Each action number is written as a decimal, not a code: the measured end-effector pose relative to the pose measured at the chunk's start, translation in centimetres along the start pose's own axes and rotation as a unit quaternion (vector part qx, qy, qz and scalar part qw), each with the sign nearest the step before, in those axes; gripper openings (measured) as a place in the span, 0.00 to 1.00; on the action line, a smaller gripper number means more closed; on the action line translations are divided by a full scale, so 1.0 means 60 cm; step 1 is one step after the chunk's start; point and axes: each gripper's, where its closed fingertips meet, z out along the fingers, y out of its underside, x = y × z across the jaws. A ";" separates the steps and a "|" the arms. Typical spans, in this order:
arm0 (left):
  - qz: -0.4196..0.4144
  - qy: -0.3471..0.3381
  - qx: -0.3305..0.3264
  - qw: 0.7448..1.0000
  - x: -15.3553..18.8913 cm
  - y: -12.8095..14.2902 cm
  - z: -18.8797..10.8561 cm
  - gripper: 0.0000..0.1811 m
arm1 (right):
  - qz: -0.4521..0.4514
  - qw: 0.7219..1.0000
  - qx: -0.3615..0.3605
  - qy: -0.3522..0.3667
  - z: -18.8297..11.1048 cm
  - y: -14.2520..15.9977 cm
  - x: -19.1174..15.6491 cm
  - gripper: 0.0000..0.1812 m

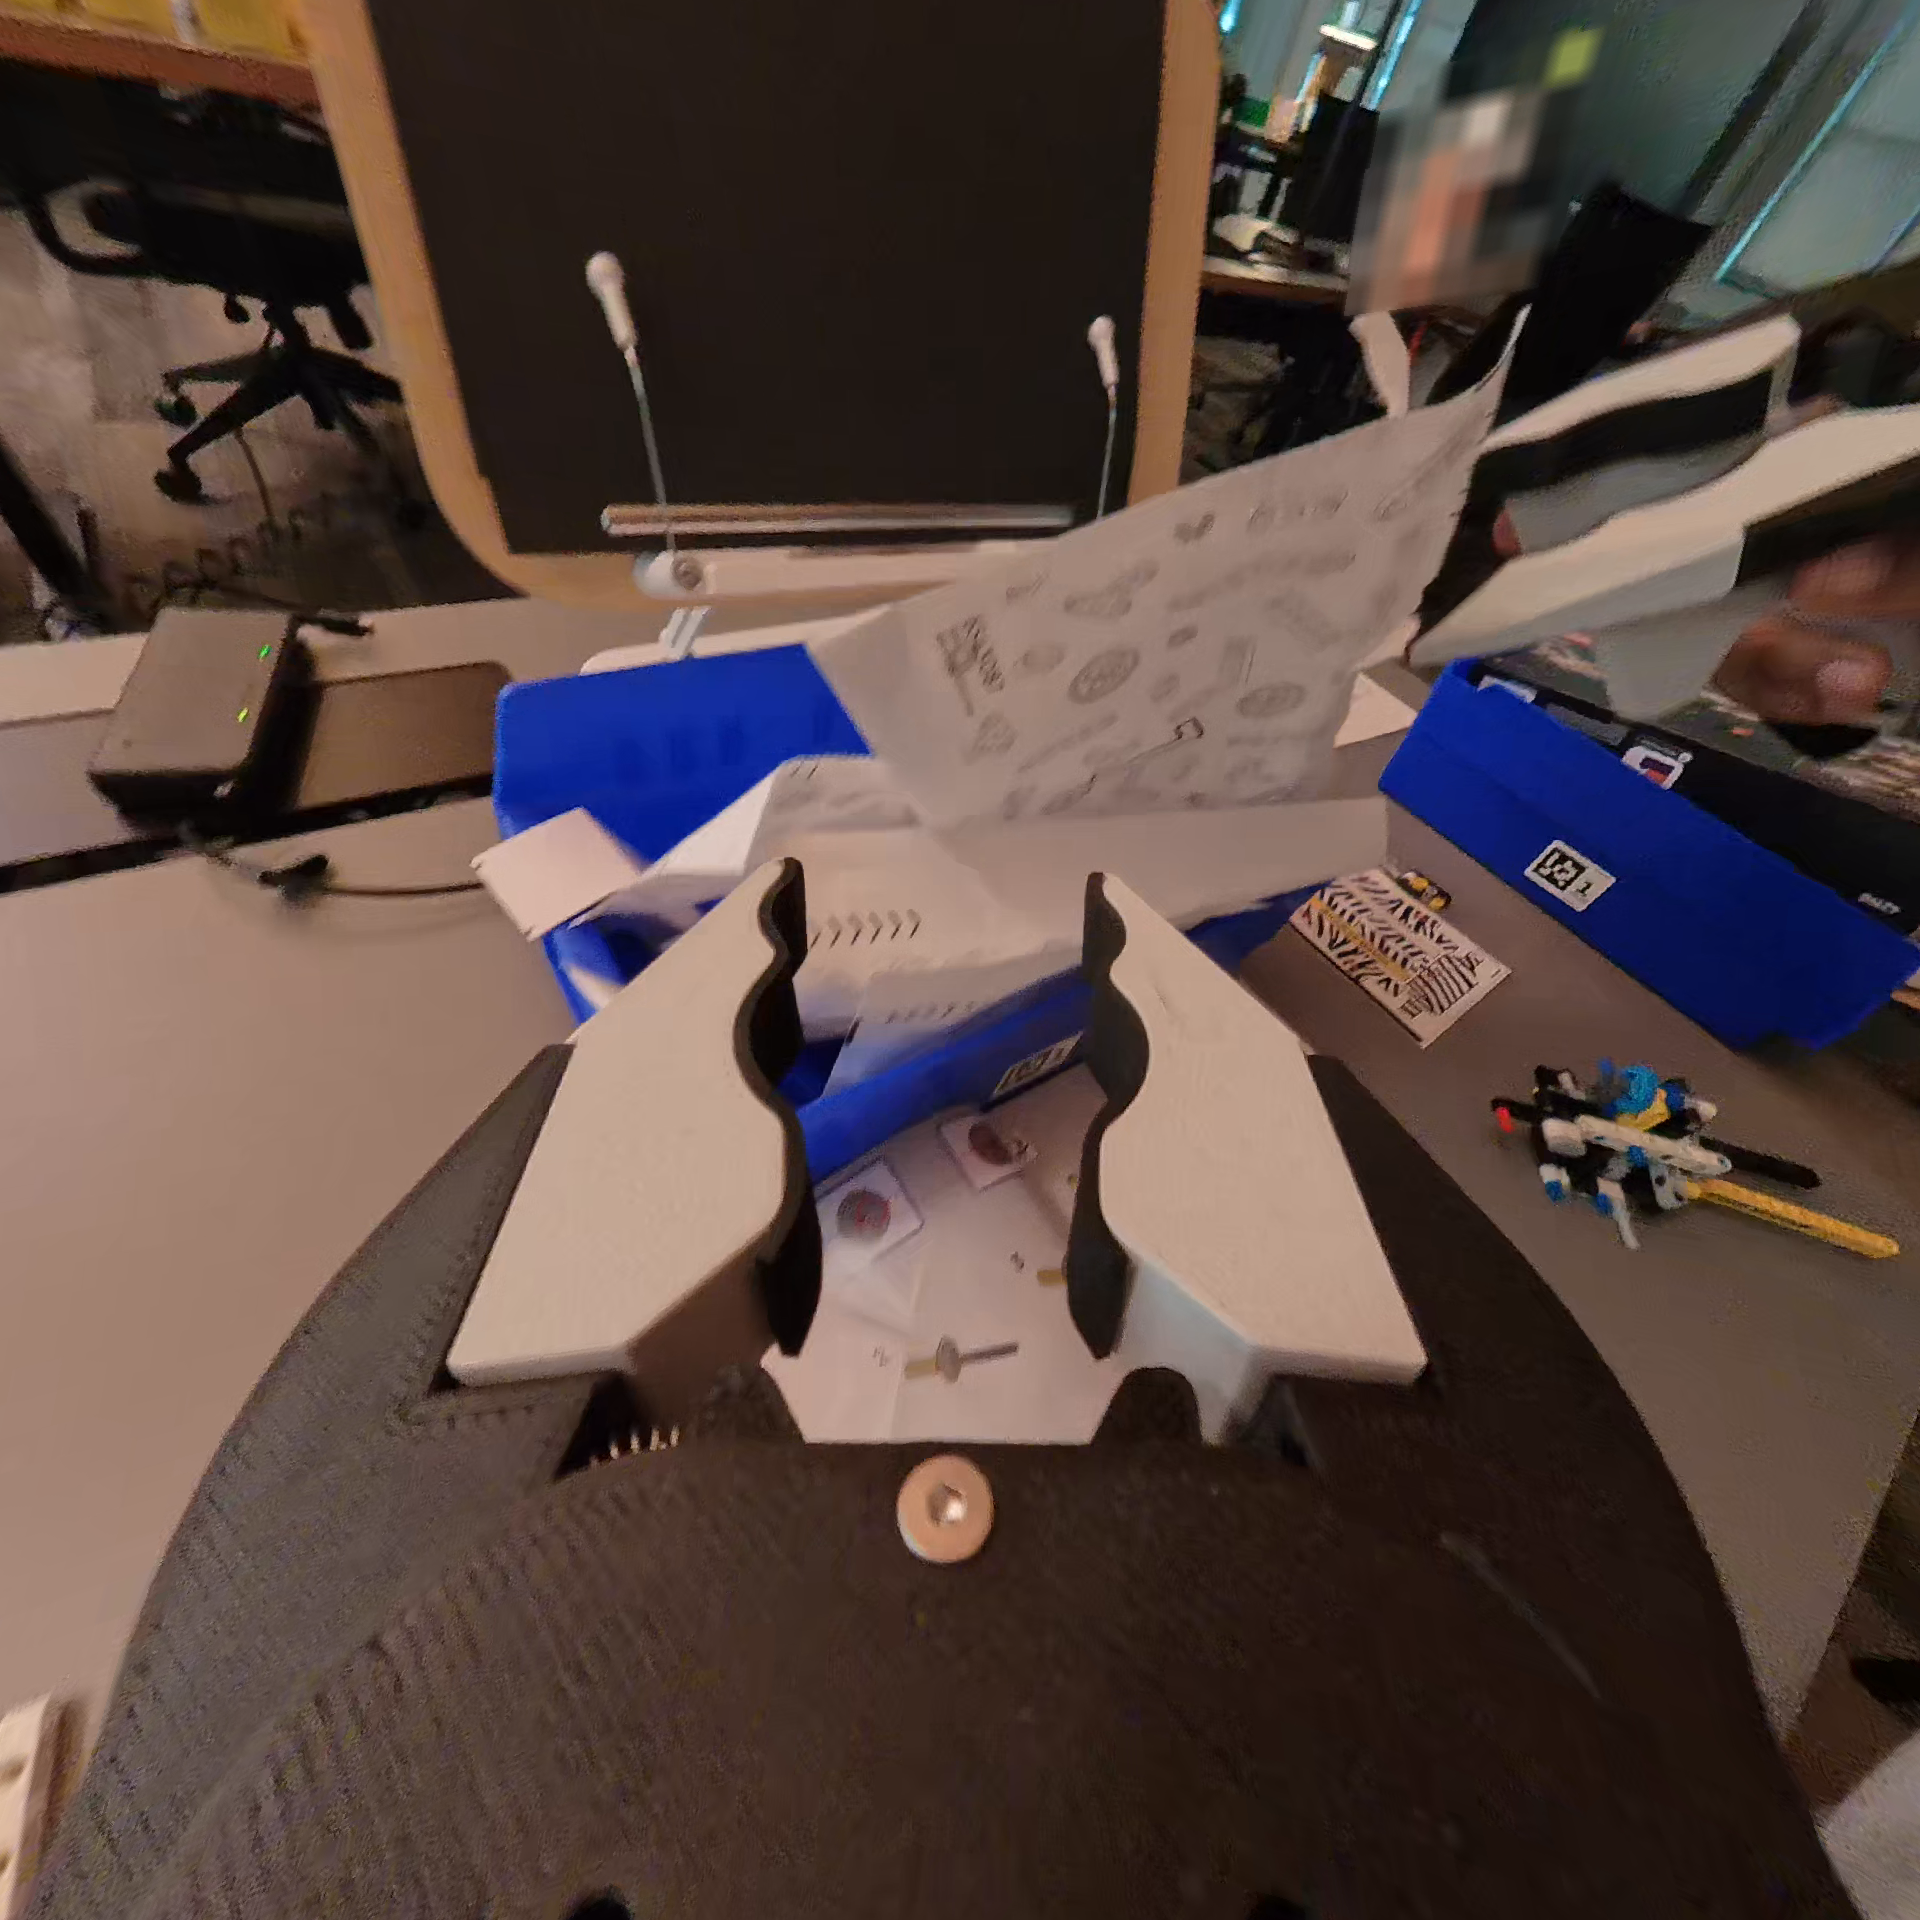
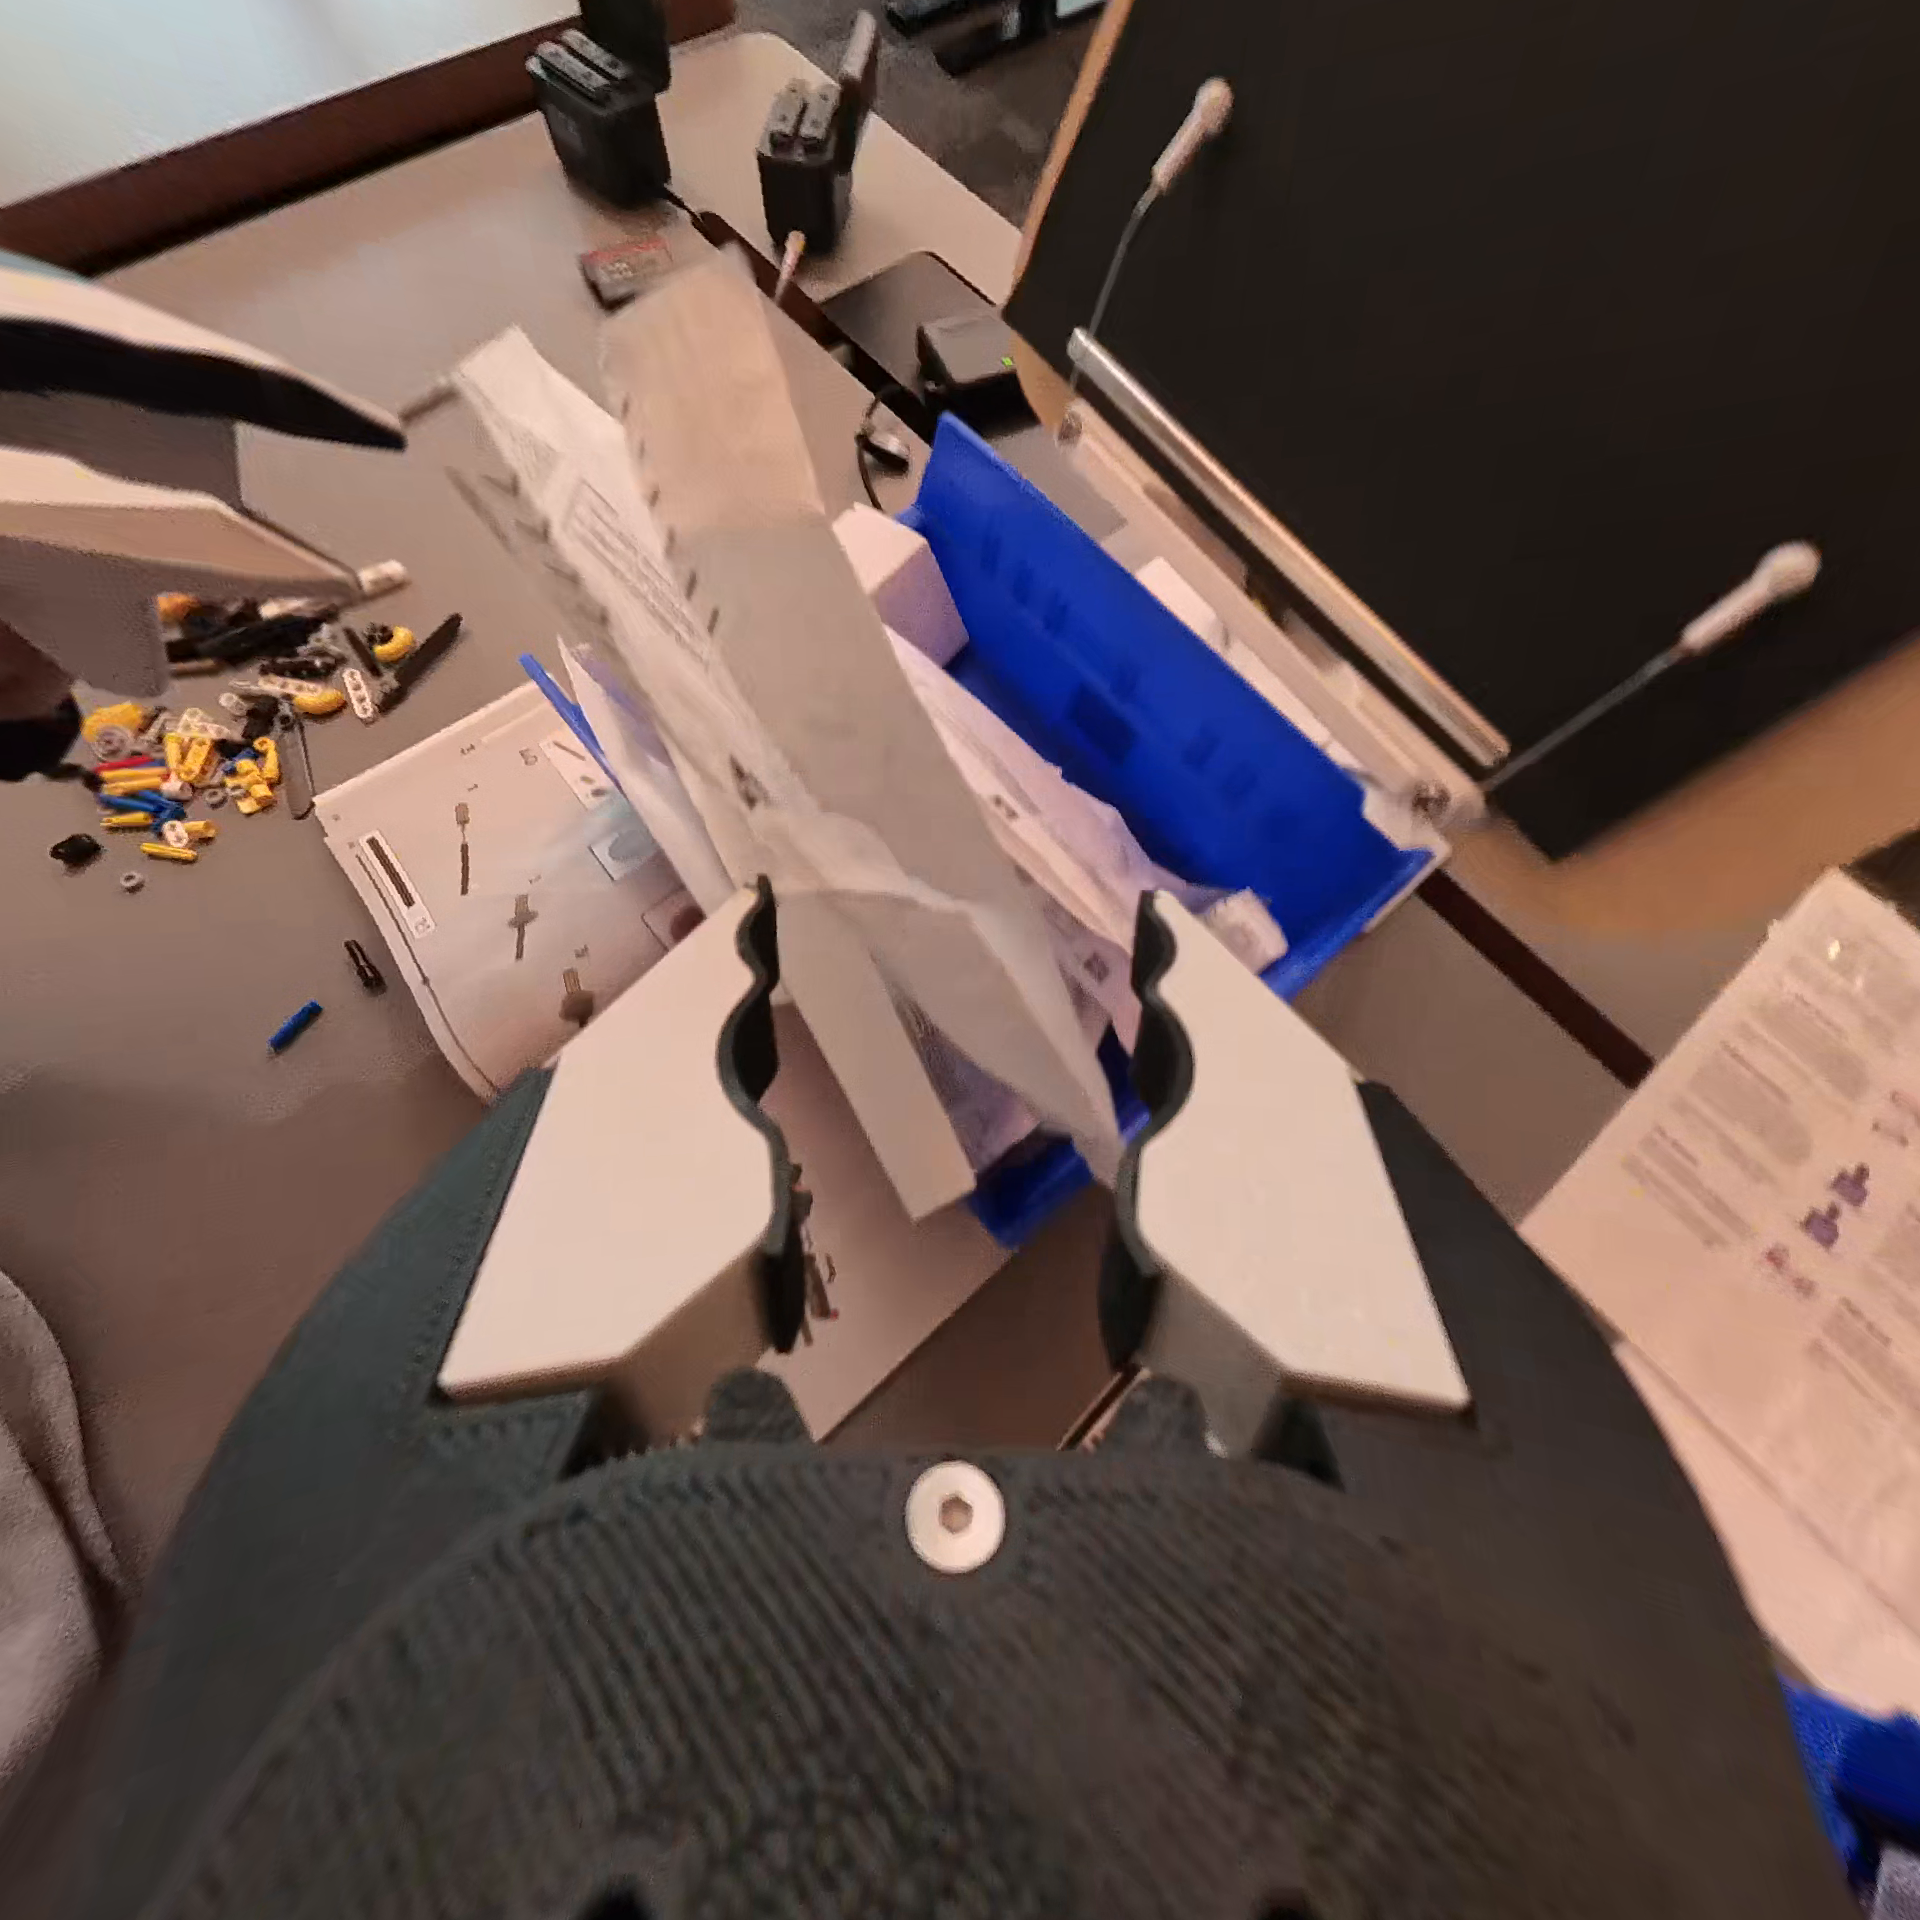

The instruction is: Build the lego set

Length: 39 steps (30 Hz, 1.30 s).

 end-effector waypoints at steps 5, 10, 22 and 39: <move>0.041 -0.002 0.013 0.999 0.029 -0.030 0.035 0.31 | 0.052 0.998 -0.005 0.031 -0.025 0.061 0.017 0.35; 0.109 -0.033 0.045 0.992 0.038 -0.063 0.040 0.31 | 0.082 0.996 -0.015 0.034 -0.023 0.102 0.029 0.34; 0.076 0.002 -0.064 0.995 -0.007 -0.001 0.088 0.15 | 0.340 0.940 -0.030 -0.009 0.100 0.161 0.153 0.29; 0.021 0.015 -0.040 0.999 -0.019 0.019 0.084 0.19 | 0.449 0.892 -0.050 -0.023 0.132 0.182 0.152 0.07</move>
